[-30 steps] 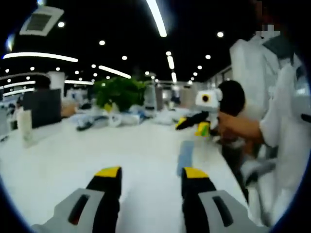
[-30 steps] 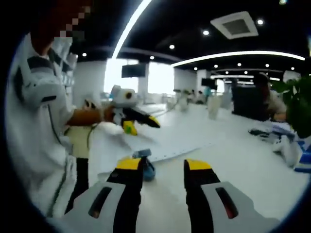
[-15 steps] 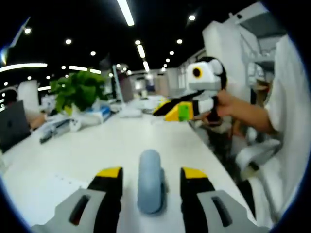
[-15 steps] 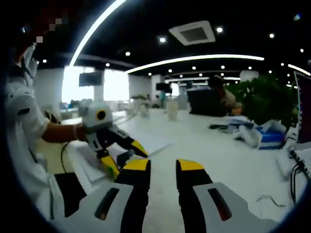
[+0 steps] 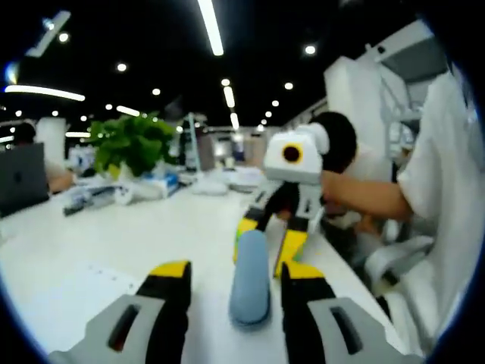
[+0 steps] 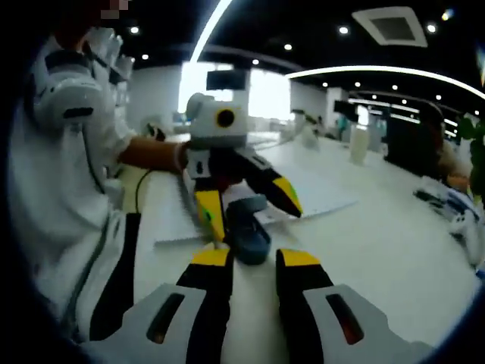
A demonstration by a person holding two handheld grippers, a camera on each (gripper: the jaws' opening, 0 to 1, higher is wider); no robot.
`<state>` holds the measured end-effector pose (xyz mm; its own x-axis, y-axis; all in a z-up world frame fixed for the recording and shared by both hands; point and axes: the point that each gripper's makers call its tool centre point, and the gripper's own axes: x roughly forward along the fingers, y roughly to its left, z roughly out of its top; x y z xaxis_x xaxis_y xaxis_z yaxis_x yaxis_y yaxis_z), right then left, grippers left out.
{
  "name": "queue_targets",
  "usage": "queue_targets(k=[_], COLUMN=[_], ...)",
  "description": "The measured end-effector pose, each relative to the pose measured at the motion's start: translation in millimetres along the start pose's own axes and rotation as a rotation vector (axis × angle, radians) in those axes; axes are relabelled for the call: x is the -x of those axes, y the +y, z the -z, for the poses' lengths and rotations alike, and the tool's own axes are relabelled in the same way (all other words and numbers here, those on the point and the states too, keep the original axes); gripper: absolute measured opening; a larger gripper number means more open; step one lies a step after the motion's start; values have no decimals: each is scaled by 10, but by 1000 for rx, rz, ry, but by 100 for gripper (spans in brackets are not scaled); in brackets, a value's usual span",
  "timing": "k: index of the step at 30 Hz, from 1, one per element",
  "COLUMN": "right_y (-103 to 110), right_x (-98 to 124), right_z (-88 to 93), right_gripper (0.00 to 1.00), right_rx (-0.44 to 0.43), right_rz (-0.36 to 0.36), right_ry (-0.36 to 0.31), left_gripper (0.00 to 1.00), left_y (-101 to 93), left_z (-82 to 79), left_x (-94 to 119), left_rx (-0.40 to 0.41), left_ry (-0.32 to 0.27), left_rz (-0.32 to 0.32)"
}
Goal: Pick up the paper insert the paper into the punch align the paper edges press the punch to punch holes
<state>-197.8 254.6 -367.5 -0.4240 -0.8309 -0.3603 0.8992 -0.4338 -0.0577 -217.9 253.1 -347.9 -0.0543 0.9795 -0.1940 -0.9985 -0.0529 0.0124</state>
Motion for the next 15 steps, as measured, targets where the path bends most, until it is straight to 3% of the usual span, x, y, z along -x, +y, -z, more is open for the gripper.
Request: queue_targets(k=[3,7,15], right_y=[-22,8,73], right_x=[-52,-49,-31], right_z=[58,52,43], right_gripper=[20,20,21], right_rx=[1,-3,7], right_rz=[-23,-37,-47], right_ry=[19,9,12], left_gripper=[50,50,50], left_y=[34,228,94], left_z=[12,31,51], left_x=[4,30,-50], left_rx=[-7,5,-15], left_ry=[3,1,19], left_rz=[5,-2,-12])
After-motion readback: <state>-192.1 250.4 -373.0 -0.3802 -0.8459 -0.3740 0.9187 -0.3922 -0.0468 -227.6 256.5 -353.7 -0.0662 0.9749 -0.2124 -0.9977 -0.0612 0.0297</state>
